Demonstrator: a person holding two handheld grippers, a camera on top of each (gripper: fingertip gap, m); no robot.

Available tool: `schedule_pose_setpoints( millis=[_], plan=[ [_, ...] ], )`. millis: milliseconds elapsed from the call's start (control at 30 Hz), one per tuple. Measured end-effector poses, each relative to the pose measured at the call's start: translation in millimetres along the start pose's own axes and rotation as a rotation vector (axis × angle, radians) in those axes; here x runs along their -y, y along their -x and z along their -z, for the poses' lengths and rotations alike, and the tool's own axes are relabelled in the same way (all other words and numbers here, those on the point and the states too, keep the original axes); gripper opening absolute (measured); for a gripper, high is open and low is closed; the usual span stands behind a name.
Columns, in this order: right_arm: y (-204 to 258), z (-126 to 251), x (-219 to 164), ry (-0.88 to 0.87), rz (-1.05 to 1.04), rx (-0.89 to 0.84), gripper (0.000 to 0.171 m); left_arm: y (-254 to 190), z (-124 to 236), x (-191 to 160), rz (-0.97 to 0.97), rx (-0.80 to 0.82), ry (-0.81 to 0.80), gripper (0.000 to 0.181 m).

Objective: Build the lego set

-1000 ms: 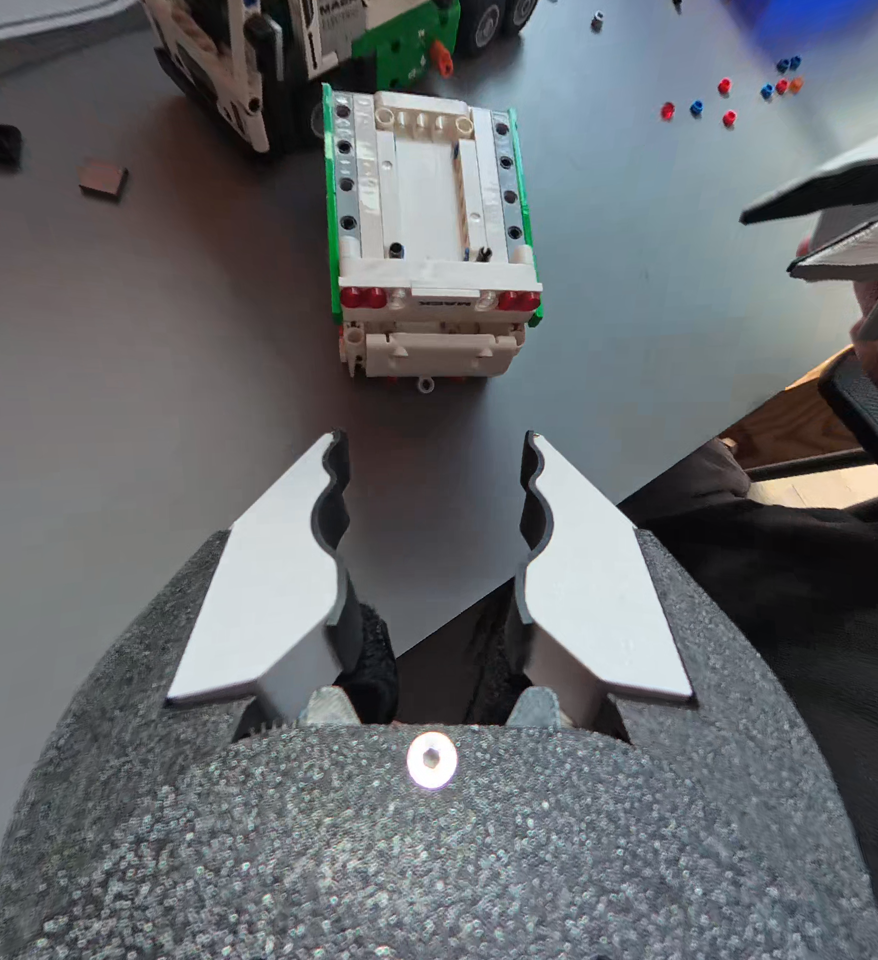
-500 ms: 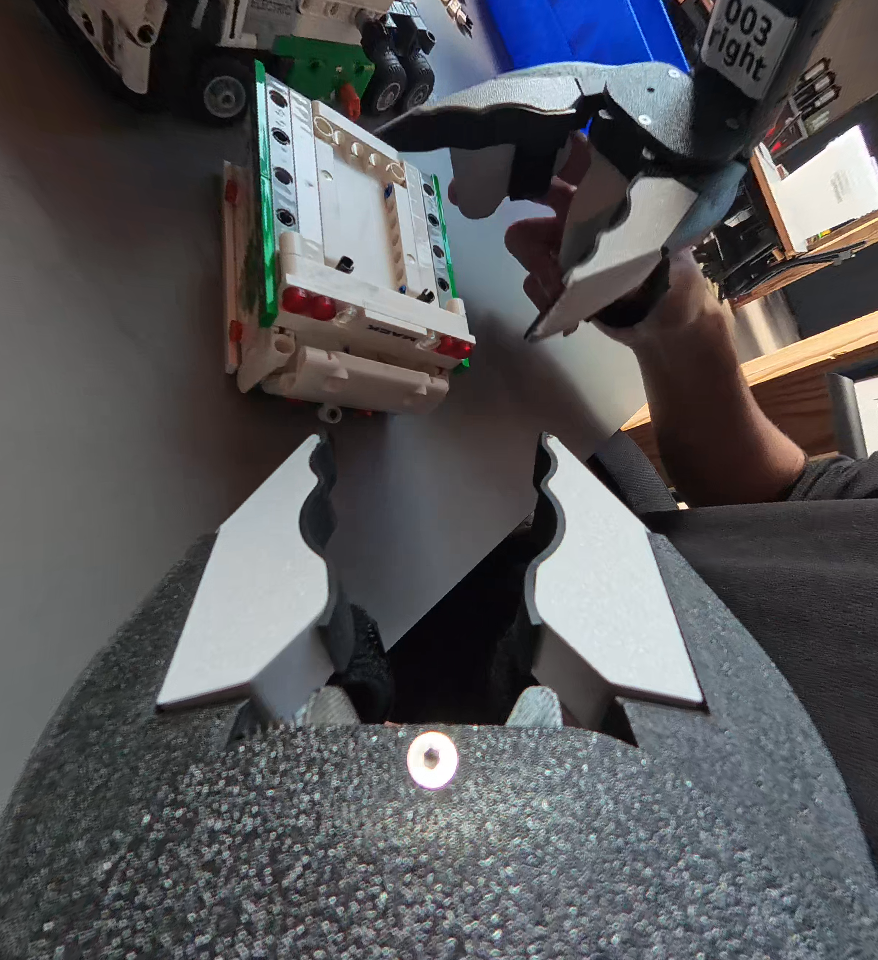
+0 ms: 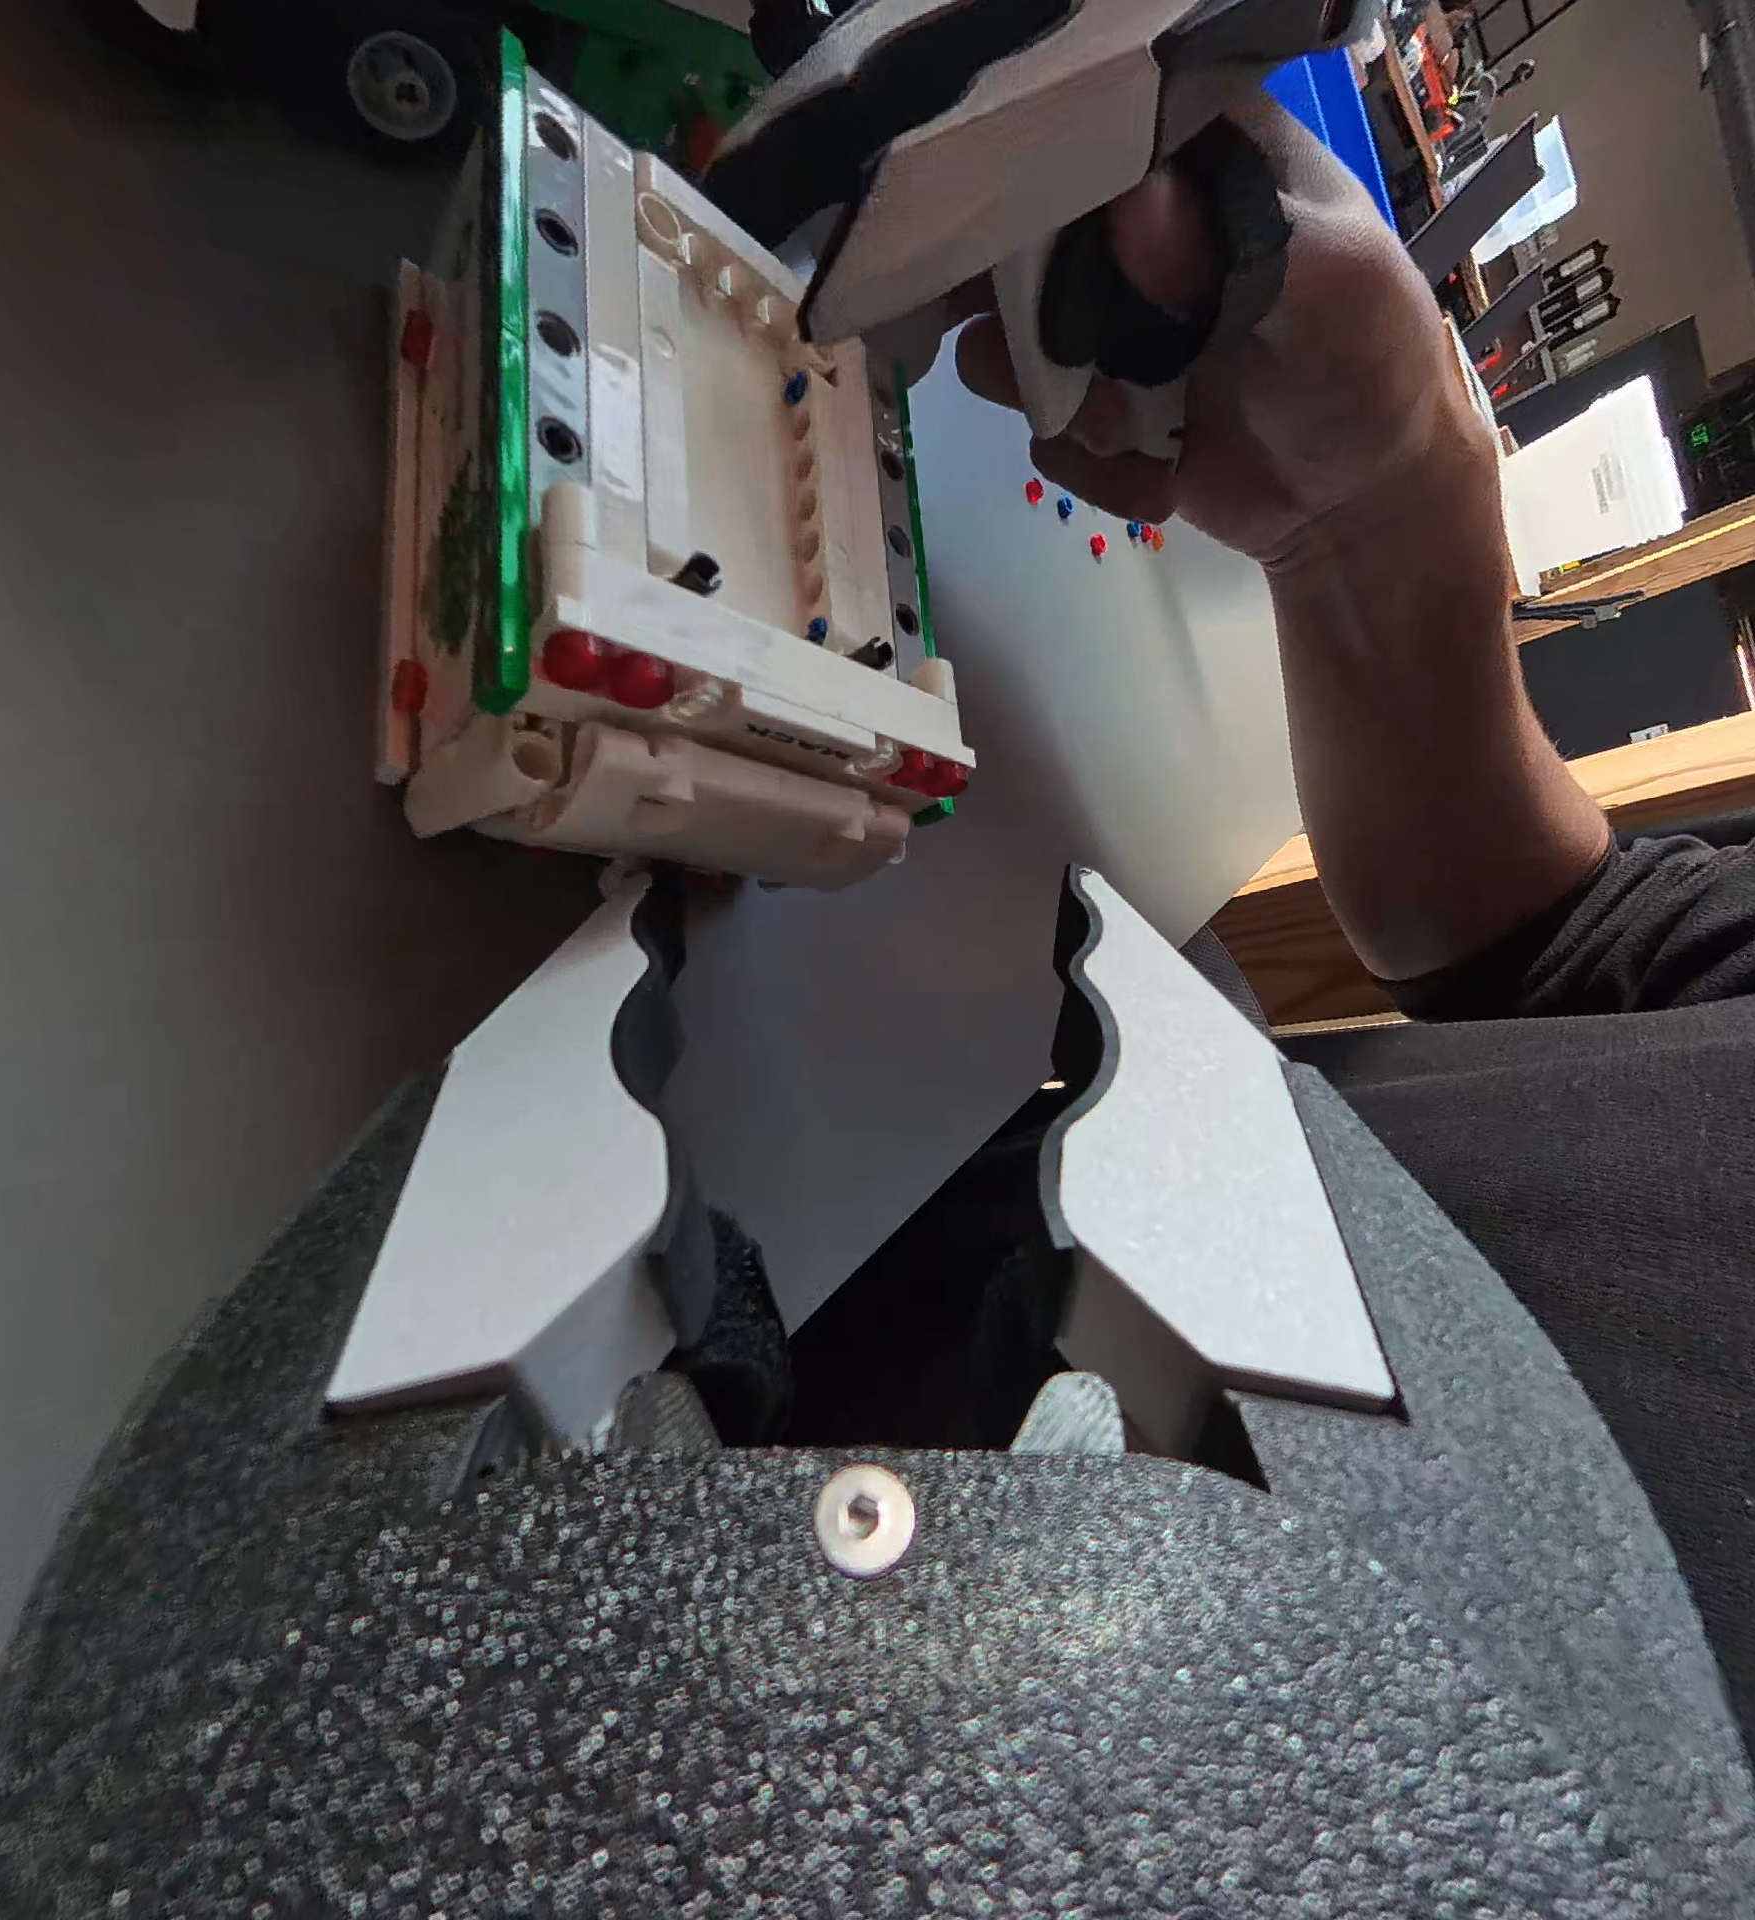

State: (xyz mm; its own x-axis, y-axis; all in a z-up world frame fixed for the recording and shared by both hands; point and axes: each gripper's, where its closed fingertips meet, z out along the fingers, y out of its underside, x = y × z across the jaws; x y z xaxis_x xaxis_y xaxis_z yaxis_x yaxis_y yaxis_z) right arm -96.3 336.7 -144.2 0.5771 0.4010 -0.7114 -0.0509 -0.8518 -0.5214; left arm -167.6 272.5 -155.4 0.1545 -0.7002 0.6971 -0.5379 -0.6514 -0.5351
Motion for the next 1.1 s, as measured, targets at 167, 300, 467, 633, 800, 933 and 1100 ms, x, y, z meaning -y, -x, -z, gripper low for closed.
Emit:
schedule_pose_setpoints(
  millis=[167,300,467,633,800,933,1100],
  plan=[
    [-2,-3,1,0.045,0.001,-0.036,0.025,2,2,-4,-0.029,0.015,0.029,0.065],
    [15,1,1,0.028,0.038,-0.045,0.022,5,5,-8,-0.039,0.019,0.03,0.066],
    [42,6,4,-0.03,0.261,-0.224,0.021,6,3,-11,-0.048,0.014,0.013,0.069],
    [63,6,2,-0.034,0.444,-0.456,0.021,7,-4,-12,-0.056,0.003,-0.006,0.073],
    [68,7,-5,-0.006,0.582,-0.657,0.022,9,-6,-11,-0.088,0.019,-0.023,0.066],
    [79,5,-10,-0.008,0.563,-0.598,0.02,15,-7,-9,-0.113,0.053,-0.051,0.061],
    [93,-5,-30,-0.004,0.508,-0.376,0.015,27,-6,-2,-0.245,0.182,-0.101,0.06]
  ],
)
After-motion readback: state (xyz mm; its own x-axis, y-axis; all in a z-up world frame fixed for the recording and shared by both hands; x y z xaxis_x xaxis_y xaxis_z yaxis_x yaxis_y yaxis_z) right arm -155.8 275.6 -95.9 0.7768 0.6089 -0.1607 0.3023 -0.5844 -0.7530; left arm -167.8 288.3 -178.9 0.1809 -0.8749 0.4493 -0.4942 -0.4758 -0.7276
